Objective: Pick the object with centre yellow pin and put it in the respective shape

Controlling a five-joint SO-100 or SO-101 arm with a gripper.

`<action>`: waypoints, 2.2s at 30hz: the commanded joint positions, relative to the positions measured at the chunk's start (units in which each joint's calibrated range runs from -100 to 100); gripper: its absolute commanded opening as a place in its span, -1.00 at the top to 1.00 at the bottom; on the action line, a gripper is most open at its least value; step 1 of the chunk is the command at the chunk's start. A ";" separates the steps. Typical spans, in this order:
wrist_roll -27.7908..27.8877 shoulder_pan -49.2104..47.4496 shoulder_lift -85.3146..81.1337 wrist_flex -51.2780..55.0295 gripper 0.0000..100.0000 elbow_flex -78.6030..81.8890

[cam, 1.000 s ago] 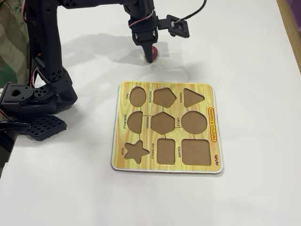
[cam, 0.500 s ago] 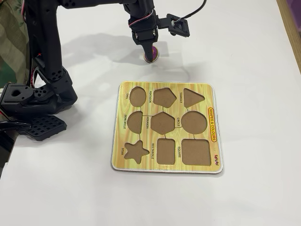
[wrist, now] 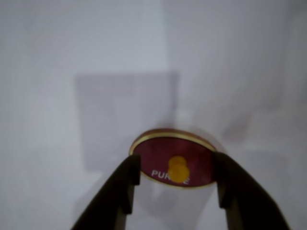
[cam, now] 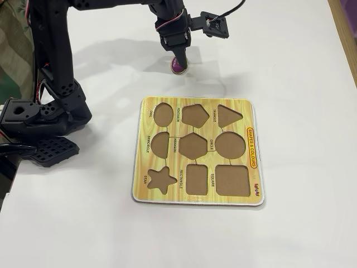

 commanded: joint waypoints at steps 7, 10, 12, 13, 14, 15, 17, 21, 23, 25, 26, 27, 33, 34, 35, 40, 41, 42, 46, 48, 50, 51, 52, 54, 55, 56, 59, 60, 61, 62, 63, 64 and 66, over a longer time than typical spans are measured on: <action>0.35 -0.11 -2.85 0.32 0.66 0.27; 0.35 -0.11 -2.85 0.32 0.66 0.36; 0.35 -0.20 -2.85 0.32 0.66 0.63; 0.35 -0.20 -2.85 0.32 0.66 0.72; 0.35 -0.20 -2.85 0.32 0.66 0.72; 0.35 -0.20 -2.85 0.32 0.66 0.72; 0.35 -0.20 -2.77 0.32 0.66 0.72; 0.35 -0.30 -2.77 0.32 0.66 0.72; 0.35 -0.30 -2.77 0.32 0.66 0.72; 0.40 -0.69 -2.77 0.32 0.66 0.72; 0.40 -1.08 -2.77 0.32 0.66 0.72; 0.40 -1.38 -2.77 0.32 0.66 0.81; 0.40 -1.96 -2.85 0.32 0.66 2.79; 0.40 -1.96 -2.85 0.32 0.68 2.79; 0.40 -1.96 -2.85 0.32 0.73 2.79; 0.40 -1.96 -2.85 0.32 0.83 2.88; 0.40 -1.86 -2.85 0.32 0.83 2.88; 0.40 -1.86 -2.85 0.32 0.84 2.88; 0.40 -1.77 -2.85 0.32 0.84 2.88; 0.40 -1.67 -2.85 0.06 0.84 2.88; 0.40 -1.47 -2.85 -0.20 0.85 2.88; 0.40 -1.38 -2.85 -0.37 0.85 2.88; 0.40 -1.28 -2.85 -0.46 0.85 2.79; 0.40 -1.08 -2.85 -0.46 0.85 2.34; 0.40 -0.99 -2.85 -0.55 0.85 2.16; 0.40 -0.89 -2.85 -0.55 0.85 1.98; 0.40 -0.79 -2.94 -0.63 0.85 1.89; 0.35 -0.79 -2.94 -0.63 0.85 1.89; 0.35 -0.79 -2.94 -0.63 0.85 1.89; 0.35 -0.79 -2.94 -0.63 0.85 1.89; 0.35 -0.79 -2.94 -0.63 0.85 1.89; 0.35 -0.79 -2.94 -0.63 0.85 1.89; 0.35 -0.69 -2.94 -0.63 0.85 1.80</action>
